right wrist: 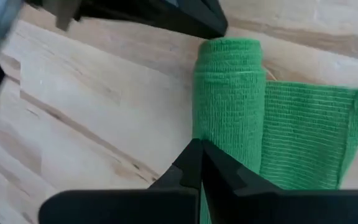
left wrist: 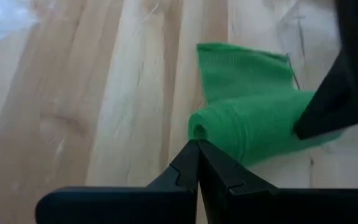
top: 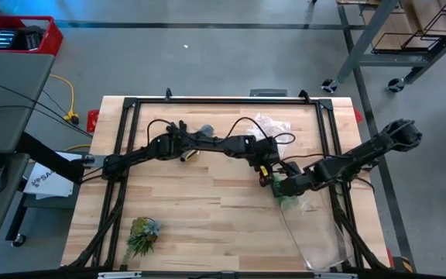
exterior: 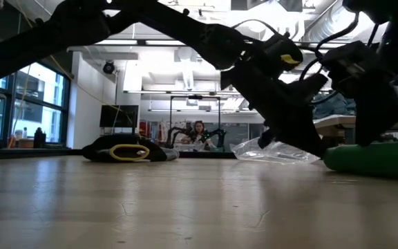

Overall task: Roll bandage
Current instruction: Roll the green bandage

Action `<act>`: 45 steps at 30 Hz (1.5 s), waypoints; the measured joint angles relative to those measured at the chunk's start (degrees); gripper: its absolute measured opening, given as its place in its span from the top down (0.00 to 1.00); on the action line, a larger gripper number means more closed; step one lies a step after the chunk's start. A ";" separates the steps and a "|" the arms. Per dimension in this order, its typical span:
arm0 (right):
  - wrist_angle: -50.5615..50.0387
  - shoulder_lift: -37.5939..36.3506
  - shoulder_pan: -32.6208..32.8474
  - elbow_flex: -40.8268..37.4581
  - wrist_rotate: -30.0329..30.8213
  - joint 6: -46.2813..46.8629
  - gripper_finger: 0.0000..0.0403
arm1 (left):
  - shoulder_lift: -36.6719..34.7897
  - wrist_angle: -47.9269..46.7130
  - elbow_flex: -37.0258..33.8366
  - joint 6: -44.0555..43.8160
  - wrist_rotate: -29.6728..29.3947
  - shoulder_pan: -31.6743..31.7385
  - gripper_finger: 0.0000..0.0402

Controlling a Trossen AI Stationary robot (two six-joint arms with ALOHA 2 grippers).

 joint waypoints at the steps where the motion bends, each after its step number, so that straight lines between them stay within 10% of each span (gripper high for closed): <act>1: 0.25 -0.01 -0.23 -0.05 0.50 -0.70 1.00 | -0.25 -0.44 0.00 0.42 -0.17 0.34 1.00; 28: -11.10 -3.73 -1.73 8.04 0.28 -8.24 0.98 | -15.02 -14.82 0.06 16.38 -3.47 7.49 1.00; 45: -13.99 2.86 -4.55 7.98 -0.76 -3.67 0.50 | -22.97 -19.26 0.04 13.86 -2.22 6.90 1.00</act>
